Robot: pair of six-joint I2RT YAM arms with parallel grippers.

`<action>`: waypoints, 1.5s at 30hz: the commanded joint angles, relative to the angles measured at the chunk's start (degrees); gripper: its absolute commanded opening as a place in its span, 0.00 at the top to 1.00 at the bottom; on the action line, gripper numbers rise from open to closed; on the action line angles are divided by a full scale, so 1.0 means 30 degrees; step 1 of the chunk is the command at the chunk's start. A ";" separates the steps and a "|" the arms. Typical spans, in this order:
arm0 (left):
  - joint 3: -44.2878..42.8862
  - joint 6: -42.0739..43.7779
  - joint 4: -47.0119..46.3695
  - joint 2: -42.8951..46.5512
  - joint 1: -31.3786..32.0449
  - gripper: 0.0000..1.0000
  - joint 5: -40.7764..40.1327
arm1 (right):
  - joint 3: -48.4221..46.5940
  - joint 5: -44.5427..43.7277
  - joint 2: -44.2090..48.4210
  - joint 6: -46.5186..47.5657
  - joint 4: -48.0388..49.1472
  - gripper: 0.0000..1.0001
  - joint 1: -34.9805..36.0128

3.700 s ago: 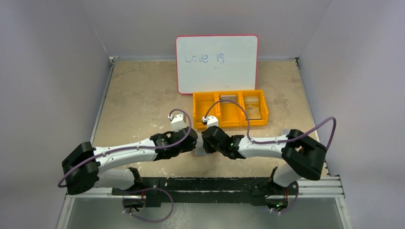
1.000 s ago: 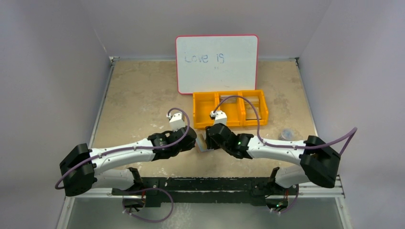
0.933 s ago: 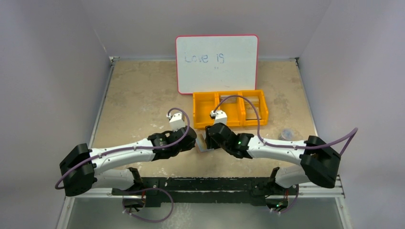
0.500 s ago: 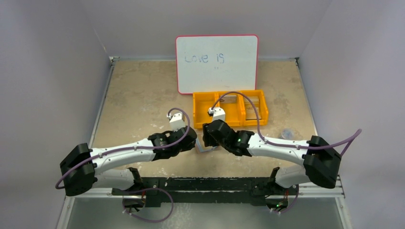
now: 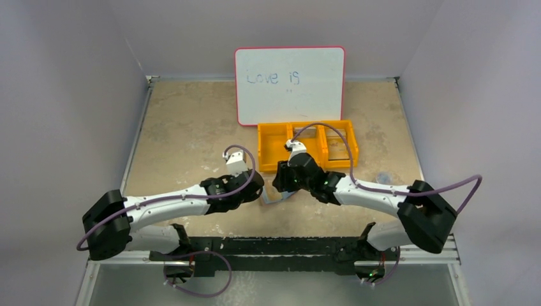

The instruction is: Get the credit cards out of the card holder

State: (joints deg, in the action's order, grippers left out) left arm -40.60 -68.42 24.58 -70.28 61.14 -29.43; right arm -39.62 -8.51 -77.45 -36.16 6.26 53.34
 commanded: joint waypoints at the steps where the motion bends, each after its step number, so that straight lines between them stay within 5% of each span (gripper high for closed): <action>1: 0.0150 -0.0650 0.0770 -0.0320 -0.0029 0.75 -0.1582 | 0.1175 0.3784 -0.0334 -0.0274 0.3159 0.52 -0.1518; 5: 0.0105 -0.0600 0.0430 -0.0011 -0.0023 0.48 -0.1816 | 0.1171 0.4588 -0.1057 -0.0252 0.3169 0.51 -0.1907; 10: -0.0583 0.0575 -0.0792 -0.0438 -0.0099 0.39 -0.1858 | 0.1259 0.5411 -0.1957 -0.0572 0.3658 0.54 -0.2492; 17: -0.1405 0.0403 0.0175 -0.3425 -0.0562 0.43 -0.1671 | 0.2044 0.6280 -0.2612 -0.1409 0.4852 0.58 -0.3196; 30: 0.0983 0.0881 -0.4915 -0.3942 -0.1341 0.45 0.1564 | 0.3405 0.8558 -0.3723 -0.2643 0.7169 0.65 -0.4713; 45: 0.0786 0.0724 -0.4422 -0.5419 -0.1439 0.69 0.1573 | 0.4765 1.1386 -0.4646 -0.4441 1.0920 0.76 -0.5884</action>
State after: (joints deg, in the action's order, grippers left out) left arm -37.80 -66.85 10.28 -84.12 57.06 -25.52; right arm -26.22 20.95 -90.00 -47.59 33.74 36.29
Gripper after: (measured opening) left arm 0.335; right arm 0.247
